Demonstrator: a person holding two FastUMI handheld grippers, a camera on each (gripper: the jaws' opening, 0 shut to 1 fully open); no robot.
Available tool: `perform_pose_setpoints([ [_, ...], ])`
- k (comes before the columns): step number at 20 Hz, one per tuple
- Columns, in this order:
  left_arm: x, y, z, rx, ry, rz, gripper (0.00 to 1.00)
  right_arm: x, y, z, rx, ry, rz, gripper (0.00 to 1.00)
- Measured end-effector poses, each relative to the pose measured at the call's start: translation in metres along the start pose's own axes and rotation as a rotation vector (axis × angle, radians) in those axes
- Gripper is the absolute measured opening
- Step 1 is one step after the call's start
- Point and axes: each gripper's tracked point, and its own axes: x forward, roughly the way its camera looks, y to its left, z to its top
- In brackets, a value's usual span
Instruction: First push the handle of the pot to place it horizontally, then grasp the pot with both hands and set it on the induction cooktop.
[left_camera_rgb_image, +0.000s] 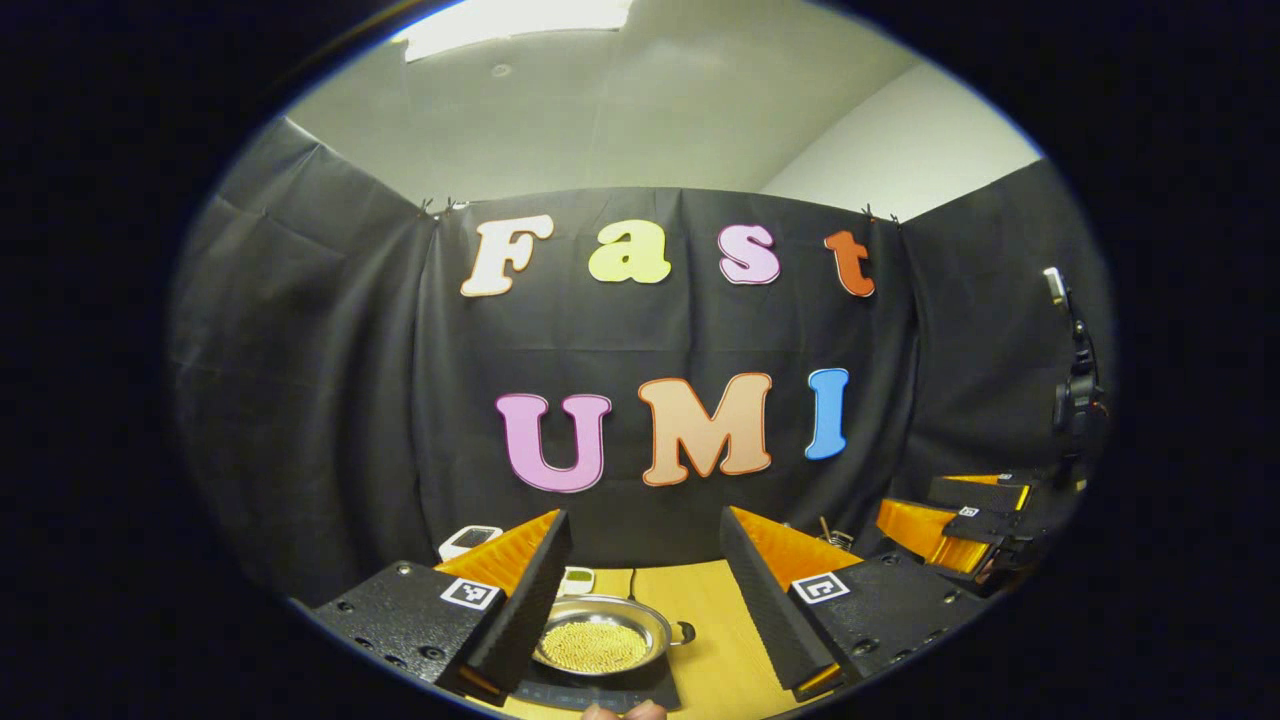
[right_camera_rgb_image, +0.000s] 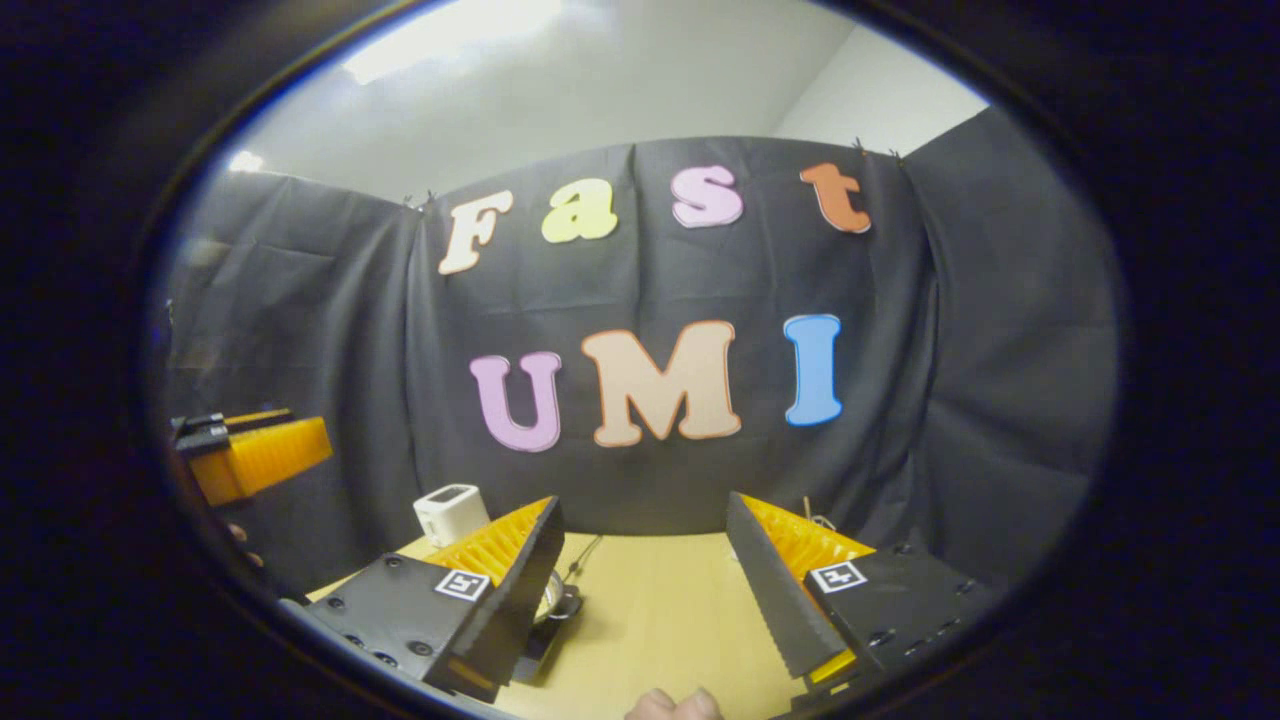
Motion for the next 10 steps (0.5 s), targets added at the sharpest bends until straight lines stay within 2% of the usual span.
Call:
perform_pose_setpoints([
  [4, -0.004, 0.006, 0.011, -0.006, -0.043, 0.004, 0.9, -0.021, 0.006, -0.005, -0.064, 0.001, -0.009, 0.94],
  [5, -0.005, 0.009, 0.008, -0.019, -0.042, 0.015, 0.94, -0.024, 0.004, -0.002, -0.065, 0.002, -0.022, 0.96],
  [10, -0.021, 0.022, -0.017, -0.05, 0.006, 0.019, 0.91, -0.036, -0.009, 0.007, -0.053, -0.013, -0.069, 0.96],
])
